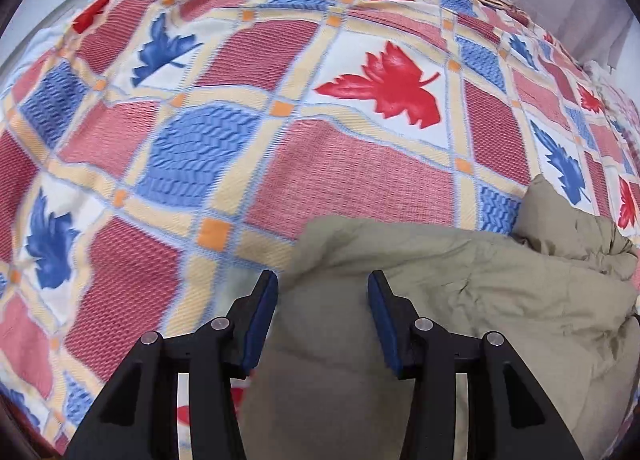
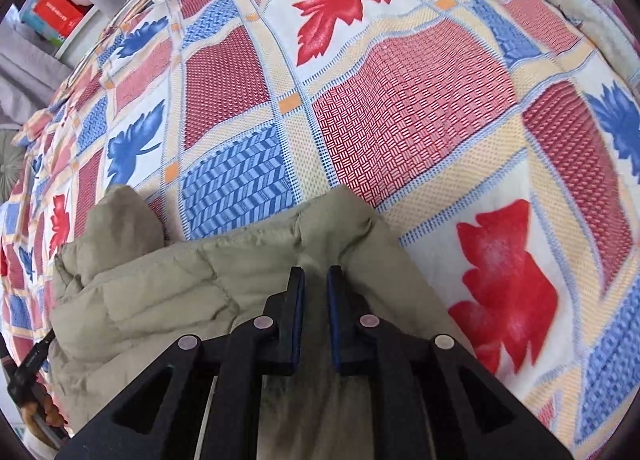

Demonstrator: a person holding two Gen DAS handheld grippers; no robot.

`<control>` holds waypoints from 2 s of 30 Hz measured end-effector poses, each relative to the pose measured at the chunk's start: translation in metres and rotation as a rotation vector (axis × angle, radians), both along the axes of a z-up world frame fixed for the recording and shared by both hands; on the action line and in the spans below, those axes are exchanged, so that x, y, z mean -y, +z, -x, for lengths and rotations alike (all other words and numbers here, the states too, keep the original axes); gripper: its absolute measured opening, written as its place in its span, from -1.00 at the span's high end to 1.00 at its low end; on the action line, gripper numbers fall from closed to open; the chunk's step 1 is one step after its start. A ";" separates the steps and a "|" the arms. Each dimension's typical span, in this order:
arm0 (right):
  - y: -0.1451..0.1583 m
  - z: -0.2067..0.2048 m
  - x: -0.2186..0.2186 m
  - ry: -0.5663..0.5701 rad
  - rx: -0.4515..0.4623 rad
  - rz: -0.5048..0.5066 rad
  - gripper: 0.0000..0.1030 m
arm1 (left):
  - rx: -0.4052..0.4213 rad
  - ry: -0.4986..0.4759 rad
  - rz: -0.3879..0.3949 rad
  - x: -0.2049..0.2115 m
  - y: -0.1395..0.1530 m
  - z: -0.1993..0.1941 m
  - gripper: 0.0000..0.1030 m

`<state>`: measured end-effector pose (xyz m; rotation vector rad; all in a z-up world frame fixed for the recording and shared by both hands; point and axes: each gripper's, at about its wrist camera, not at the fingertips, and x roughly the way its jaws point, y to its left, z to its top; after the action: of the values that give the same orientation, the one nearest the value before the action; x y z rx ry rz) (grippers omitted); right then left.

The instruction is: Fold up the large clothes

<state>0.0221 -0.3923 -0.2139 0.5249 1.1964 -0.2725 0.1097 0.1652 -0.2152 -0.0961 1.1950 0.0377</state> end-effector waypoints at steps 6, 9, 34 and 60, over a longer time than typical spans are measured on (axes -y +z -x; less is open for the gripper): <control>0.029 0.035 -0.021 0.008 0.023 0.006 0.75 | -0.026 0.006 -0.019 -0.013 0.009 0.026 0.05; 0.037 0.053 -0.037 0.020 0.015 -0.017 0.74 | -0.035 -0.015 -0.036 -0.009 0.017 0.043 0.05; 0.079 0.123 -0.164 0.160 -0.138 -0.164 -0.07 | -0.175 -0.117 0.028 0.016 0.071 0.160 -0.85; 0.093 0.121 -0.234 0.217 -0.120 -0.195 -1.00 | -0.176 -0.147 0.011 -0.007 0.077 0.158 -1.00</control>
<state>-0.0987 -0.1586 -0.1213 0.5482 1.3931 -0.0016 -0.0479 0.1720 -0.1386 -0.0147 1.3757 -0.0907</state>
